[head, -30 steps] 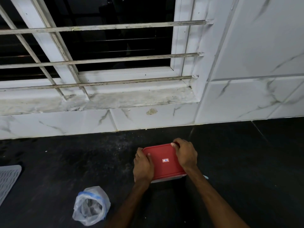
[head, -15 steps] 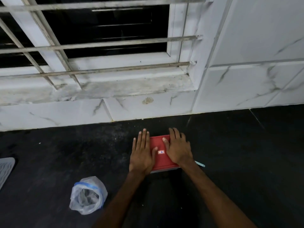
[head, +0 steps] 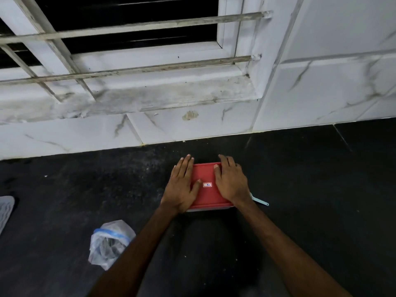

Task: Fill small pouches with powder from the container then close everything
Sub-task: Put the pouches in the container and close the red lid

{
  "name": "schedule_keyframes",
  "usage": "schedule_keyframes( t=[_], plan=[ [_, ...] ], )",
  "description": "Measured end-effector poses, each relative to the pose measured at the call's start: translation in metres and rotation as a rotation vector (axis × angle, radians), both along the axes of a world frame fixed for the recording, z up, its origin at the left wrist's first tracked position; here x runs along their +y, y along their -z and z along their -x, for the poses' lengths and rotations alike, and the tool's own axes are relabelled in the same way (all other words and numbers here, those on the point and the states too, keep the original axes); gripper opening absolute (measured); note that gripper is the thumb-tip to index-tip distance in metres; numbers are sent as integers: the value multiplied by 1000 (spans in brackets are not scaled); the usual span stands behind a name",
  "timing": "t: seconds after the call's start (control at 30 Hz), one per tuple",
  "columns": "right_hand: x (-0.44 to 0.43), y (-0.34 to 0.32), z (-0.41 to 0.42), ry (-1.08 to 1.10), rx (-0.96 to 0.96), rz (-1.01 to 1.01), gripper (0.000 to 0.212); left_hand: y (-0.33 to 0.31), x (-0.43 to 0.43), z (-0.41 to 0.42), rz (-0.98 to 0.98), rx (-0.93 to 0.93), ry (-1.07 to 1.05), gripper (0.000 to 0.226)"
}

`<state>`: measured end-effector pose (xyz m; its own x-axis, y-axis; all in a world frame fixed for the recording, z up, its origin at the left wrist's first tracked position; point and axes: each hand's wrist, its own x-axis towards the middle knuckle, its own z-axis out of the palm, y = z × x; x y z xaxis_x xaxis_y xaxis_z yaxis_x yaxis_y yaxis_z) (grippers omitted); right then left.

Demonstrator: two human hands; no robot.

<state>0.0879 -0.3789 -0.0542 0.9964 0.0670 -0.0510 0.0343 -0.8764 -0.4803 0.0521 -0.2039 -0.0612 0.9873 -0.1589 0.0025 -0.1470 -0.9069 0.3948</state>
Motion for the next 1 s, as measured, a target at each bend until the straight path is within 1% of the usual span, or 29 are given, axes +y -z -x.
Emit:
schedule_keyframes(
  t=[0.1,0.17,0.23,0.3,0.4,0.53,0.6,0.63,0.67,0.7,0.77,0.8,0.83,0.87,0.93,0.97,1.0],
  plan=[
    [-1,-1,2,-30,-11,27,49,0,-3,2,-23,-21,-34,75],
    [1,-2,3,-66,-26,137,54,-1,-8,4,-86,-36,-69,73],
    [4,-2,5,-174,-99,258,58,-2,-11,7,-174,-57,-88,71],
    [4,0,8,-291,-152,322,62,-3,-14,12,-252,-103,-81,68],
    [1,6,5,-341,-172,329,64,1,-15,13,-315,-144,-2,65],
    [6,5,1,-341,-130,299,65,1,-11,8,-270,-90,33,68],
    [4,4,0,-337,-147,272,64,-1,-10,6,-271,-97,37,69],
    [3,5,-1,-334,-157,213,63,0,-9,6,-276,-94,39,69],
    [1,4,-6,-312,-170,91,60,-1,-9,2,-277,-90,46,69],
    [0,4,-8,-255,-174,-93,56,-1,-7,-1,-282,-82,57,69],
    [-10,3,-11,-35,-152,-529,43,-3,-5,-5,-295,-78,68,69],
    [-18,6,-8,74,-144,-650,39,-4,-5,-6,-306,-72,66,69],
    [-29,9,-3,152,-147,-662,38,-5,-5,-7,-314,-67,64,68],
    [-41,16,5,203,-148,-608,40,-5,-5,-6,-320,-63,61,68],
    [-69,30,23,239,-115,-419,54,-5,-7,-7,-327,-77,60,68],
    [-83,36,30,222,-56,-303,61,-5,-7,-8,-330,-82,60,68],
    [-95,41,36,188,25,-166,59,-5,-6,-9,-332,-91,57,69]
  ],
)
